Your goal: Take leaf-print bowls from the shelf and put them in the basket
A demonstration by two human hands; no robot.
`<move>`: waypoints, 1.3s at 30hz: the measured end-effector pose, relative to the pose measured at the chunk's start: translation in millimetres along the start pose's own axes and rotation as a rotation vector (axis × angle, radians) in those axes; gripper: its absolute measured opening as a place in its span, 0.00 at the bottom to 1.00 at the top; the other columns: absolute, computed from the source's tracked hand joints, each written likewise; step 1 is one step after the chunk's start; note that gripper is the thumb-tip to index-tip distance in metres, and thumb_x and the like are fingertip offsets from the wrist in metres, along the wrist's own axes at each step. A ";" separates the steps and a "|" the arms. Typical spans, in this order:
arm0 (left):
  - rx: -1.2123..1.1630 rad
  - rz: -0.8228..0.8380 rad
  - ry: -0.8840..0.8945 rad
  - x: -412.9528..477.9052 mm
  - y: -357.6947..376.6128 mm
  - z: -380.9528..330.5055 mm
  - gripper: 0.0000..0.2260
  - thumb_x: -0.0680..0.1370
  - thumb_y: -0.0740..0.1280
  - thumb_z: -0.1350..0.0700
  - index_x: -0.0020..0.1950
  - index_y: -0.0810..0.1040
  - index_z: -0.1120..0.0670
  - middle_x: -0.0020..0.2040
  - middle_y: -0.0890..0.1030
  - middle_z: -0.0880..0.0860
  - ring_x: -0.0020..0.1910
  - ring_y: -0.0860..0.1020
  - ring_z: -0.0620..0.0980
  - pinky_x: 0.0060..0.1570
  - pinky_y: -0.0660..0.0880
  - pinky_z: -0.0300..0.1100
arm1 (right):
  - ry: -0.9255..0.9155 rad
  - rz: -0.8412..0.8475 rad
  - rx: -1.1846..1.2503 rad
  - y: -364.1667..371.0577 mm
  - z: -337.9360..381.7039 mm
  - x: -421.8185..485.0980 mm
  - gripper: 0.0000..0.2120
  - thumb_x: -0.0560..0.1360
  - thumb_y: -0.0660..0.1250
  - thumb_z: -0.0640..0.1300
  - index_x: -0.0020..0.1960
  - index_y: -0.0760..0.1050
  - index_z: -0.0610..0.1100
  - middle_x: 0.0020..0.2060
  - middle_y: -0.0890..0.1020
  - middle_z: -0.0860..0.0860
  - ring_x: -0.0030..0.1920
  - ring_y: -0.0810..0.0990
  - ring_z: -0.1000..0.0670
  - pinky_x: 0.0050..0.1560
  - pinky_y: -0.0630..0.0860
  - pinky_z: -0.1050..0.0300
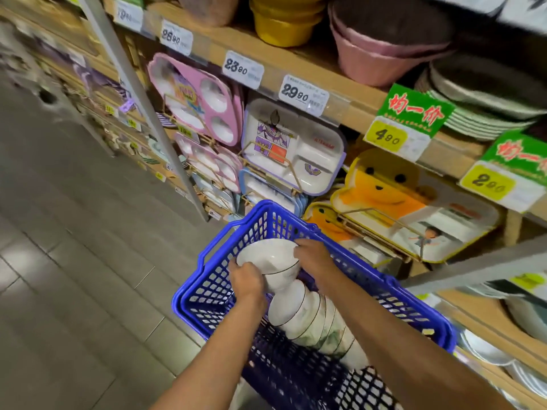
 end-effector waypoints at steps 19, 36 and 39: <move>-0.050 0.505 0.445 -170.6 -0.7 -139.6 0.14 0.73 0.56 0.67 0.56 0.70 0.56 0.41 0.73 0.50 0.37 0.71 0.47 0.29 0.66 0.40 | -0.279 -0.210 0.911 -115.8 94.0 -179.1 0.20 0.72 0.55 0.32 0.57 0.78 0.46 0.57 0.80 0.42 0.56 0.77 0.37 0.49 0.75 0.48; -0.277 0.969 0.554 -442.9 56.0 -59.1 0.20 0.61 0.57 0.60 0.49 0.79 0.54 0.44 0.80 0.52 0.42 0.78 0.50 0.35 0.73 0.37 | -0.562 -0.490 1.008 -306.4 -16.3 -378.8 0.22 0.70 0.55 0.33 0.56 0.80 0.49 0.50 0.82 0.47 0.50 0.79 0.44 0.45 0.77 0.51; -0.265 1.018 0.546 -488.5 73.9 -31.8 0.22 0.61 0.57 0.60 0.53 0.79 0.56 0.49 0.80 0.55 0.48 0.78 0.54 0.39 0.74 0.40 | -0.570 -0.524 1.024 -341.3 -50.7 -412.2 0.22 0.71 0.56 0.34 0.58 0.79 0.50 0.51 0.82 0.47 0.48 0.79 0.45 0.35 0.78 0.57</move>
Point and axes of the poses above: each hand's wrist, its own x-axis towards the middle knuckle, its own y-axis out of the palm, z = x × y, the point moved 3 cm from there along x, towards the middle knuckle
